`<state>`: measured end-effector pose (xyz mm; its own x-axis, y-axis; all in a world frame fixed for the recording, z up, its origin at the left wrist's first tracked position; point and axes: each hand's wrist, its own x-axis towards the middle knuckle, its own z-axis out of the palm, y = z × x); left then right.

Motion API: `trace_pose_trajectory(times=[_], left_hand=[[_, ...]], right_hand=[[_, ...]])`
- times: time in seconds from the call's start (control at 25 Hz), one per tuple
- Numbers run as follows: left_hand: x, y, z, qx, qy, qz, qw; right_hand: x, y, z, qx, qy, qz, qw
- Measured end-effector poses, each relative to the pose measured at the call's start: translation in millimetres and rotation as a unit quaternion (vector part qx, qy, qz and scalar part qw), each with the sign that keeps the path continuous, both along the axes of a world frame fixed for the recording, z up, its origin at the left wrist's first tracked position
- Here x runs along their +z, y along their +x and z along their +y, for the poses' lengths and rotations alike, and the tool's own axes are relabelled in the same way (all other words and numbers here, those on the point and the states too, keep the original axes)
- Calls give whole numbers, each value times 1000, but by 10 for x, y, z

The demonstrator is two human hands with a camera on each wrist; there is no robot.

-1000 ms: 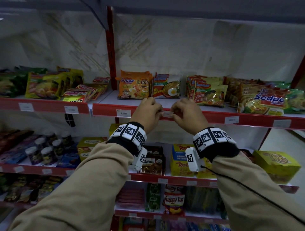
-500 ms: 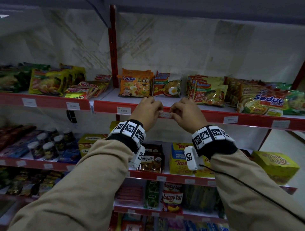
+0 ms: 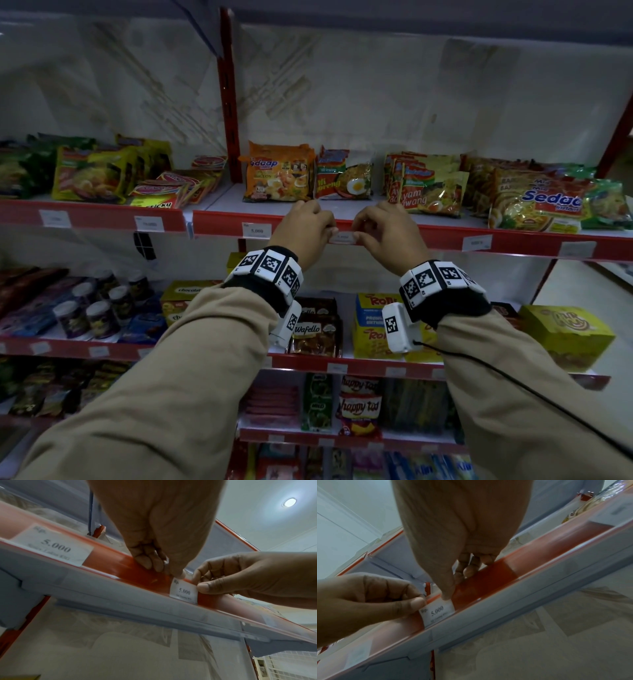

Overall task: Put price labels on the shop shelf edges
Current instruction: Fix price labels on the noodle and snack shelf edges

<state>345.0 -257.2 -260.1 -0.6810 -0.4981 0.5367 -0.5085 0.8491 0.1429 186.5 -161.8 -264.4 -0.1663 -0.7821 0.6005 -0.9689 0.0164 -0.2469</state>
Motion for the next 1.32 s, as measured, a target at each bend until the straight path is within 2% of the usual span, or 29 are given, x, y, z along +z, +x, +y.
trace_pose_trajectory(times=[0.24, 0.64, 0.8, 1.08, 1.32], left_hand=[[-18, 21, -3, -12, -13, 15, 1000], [6, 9, 42, 37, -153, -26, 987], [93, -77, 141, 30, -174, -35, 984], [187, -770, 620, -38, -152, -41, 987], [6, -1248, 899, -56, -138, -89, 985]], right_hand=[[-7, -17, 10, -7, -17, -7, 1000], [-90, -225, 286, -91, -48, 16, 995], [-56, -384, 454, -112, -41, 51, 992], [-5, -850, 870, -183, -13, 111, 977], [-40, -1232, 1035, -169, -11, 106, 980]])
